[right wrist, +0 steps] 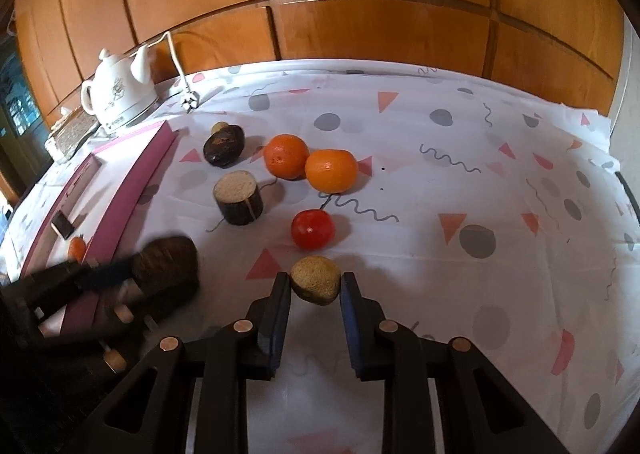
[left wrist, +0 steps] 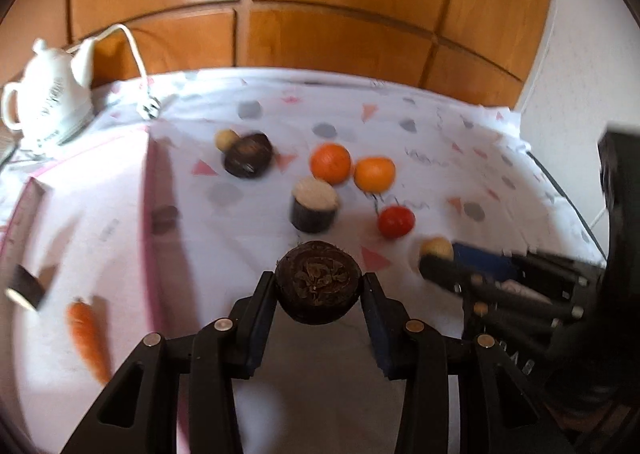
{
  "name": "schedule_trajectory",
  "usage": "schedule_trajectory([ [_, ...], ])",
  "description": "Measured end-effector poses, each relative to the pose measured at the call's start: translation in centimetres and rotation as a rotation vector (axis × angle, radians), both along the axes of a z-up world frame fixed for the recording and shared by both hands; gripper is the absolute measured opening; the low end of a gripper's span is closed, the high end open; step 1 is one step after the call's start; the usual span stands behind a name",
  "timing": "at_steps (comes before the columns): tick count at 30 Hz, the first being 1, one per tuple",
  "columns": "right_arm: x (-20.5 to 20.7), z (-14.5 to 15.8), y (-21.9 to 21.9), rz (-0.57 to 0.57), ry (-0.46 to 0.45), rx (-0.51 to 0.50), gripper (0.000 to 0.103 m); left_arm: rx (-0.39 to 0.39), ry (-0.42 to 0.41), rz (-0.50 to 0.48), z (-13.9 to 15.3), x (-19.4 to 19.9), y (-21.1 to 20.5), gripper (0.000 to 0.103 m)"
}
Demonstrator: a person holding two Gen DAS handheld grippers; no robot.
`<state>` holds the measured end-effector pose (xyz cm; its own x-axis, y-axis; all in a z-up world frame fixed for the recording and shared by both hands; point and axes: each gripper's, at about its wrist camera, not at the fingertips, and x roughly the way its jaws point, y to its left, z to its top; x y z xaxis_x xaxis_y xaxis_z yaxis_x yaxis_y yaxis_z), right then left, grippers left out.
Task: Organize fruits
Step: 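Grasp the dark brown round fruit with the left tool while the right tool grasps the yellow-green fruit, then carry both fruits into the pink tray and open both tools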
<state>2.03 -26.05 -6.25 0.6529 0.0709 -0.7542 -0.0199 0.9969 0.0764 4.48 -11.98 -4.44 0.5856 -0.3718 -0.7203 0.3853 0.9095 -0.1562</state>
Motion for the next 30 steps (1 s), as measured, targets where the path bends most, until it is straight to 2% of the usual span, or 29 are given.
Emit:
schedule_trajectory([
  [5, -0.4, 0.6, 0.8, 0.026, -0.008, 0.032, 0.025, -0.011, -0.019, 0.071, 1.6, -0.1, 2.3, 0.043],
  [13, -0.1, 2.8, 4.4, 0.134, -0.037, 0.065, 0.025, -0.014, -0.038, 0.215, 2.8, 0.0, 7.0, 0.043],
  [22, 0.7, 3.6, 9.5, 0.262, -0.037, 0.076, 0.025, -0.018, -0.020, 0.335, 2.3, 0.1, 11.9, 0.043],
  [30, 1.9, 3.8, 12.4, 0.326, -0.018, 0.104, 0.025, -0.015, -0.030, 0.447, 2.3, -0.2, 15.4, 0.043],
])
